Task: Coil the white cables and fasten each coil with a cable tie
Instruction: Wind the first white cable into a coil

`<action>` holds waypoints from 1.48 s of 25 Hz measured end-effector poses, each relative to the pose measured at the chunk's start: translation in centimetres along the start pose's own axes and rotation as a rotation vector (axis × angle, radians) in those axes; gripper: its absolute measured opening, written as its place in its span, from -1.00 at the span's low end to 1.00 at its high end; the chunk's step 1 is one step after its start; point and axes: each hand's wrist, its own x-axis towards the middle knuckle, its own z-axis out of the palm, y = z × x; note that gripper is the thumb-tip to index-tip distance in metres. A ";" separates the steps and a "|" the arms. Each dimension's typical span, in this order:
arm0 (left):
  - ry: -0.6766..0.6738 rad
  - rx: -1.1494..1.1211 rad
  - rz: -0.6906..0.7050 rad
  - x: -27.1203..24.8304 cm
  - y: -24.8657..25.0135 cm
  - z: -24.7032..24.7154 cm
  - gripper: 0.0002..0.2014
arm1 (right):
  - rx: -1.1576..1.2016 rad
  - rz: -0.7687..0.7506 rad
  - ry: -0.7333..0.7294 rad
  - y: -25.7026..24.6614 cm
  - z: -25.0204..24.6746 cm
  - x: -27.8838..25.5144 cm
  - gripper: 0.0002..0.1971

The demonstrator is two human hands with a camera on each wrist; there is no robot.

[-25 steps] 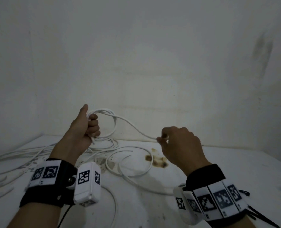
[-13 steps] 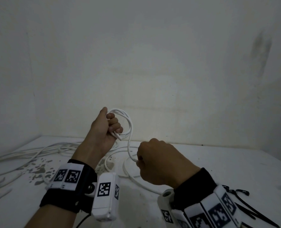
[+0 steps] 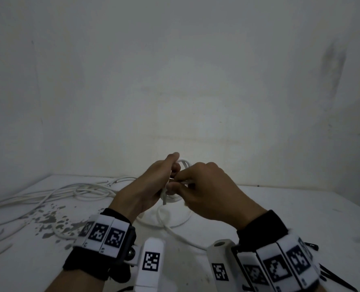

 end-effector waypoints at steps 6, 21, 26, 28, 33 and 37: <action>-0.168 -0.065 -0.067 -0.3 -0.2 0.4 -0.51 | 0.072 0.164 0.247 2.2 -0.6 0.2 -0.61; -0.015 -0.186 -0.012 -0.2 0.3 0.0 -0.48 | 0.886 0.284 0.060 5.5 -0.9 -0.7 -0.91; -0.074 -0.183 -0.024 -0.4 0.3 0.7 -0.48 | 0.665 0.284 0.198 5.3 -0.6 -0.4 -0.65; -0.100 -0.148 -0.033 -0.4 -0.2 1.4 -0.48 | 0.412 0.303 0.250 5.2 0.4 -0.1 -0.67; -0.156 -0.140 -0.036 -0.5 -0.2 2.2 -0.49 | -0.160 0.239 0.498 4.5 4.0 0.5 -0.75; -0.087 -0.136 -0.054 -0.1 -0.3 0.9 -0.46 | 0.222 0.473 0.336 4.5 3.3 0.5 -0.85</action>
